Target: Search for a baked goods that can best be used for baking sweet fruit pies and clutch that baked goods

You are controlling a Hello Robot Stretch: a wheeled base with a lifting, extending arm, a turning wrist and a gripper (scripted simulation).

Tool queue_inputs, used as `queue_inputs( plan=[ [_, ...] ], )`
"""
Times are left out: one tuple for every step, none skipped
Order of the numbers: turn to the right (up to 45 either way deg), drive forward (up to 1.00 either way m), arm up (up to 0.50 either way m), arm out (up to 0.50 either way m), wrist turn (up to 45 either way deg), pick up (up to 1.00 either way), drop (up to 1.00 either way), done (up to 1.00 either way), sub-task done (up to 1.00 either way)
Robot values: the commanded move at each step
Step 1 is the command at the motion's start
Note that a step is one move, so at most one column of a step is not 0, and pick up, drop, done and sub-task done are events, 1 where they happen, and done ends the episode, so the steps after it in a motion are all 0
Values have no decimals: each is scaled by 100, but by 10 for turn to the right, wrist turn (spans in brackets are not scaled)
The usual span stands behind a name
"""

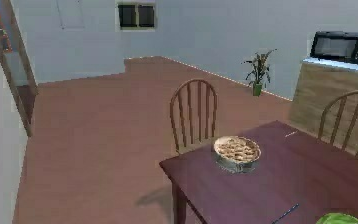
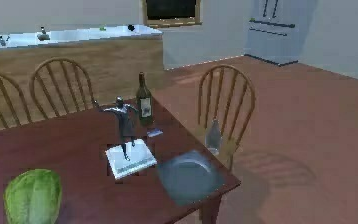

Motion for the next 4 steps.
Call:
queue_inputs(
  plan=[
    [-450, 0, 0, 0, 0, 0, 0, 0, 0],
    [-240, 0, 0, 0, 0, 0, 0, 0, 0],
    [450, 0, 0, 0, 0, 0, 0, 0, 0],
    [0, 95, 0, 0, 0, 0, 0, 0, 0]
  ],
)
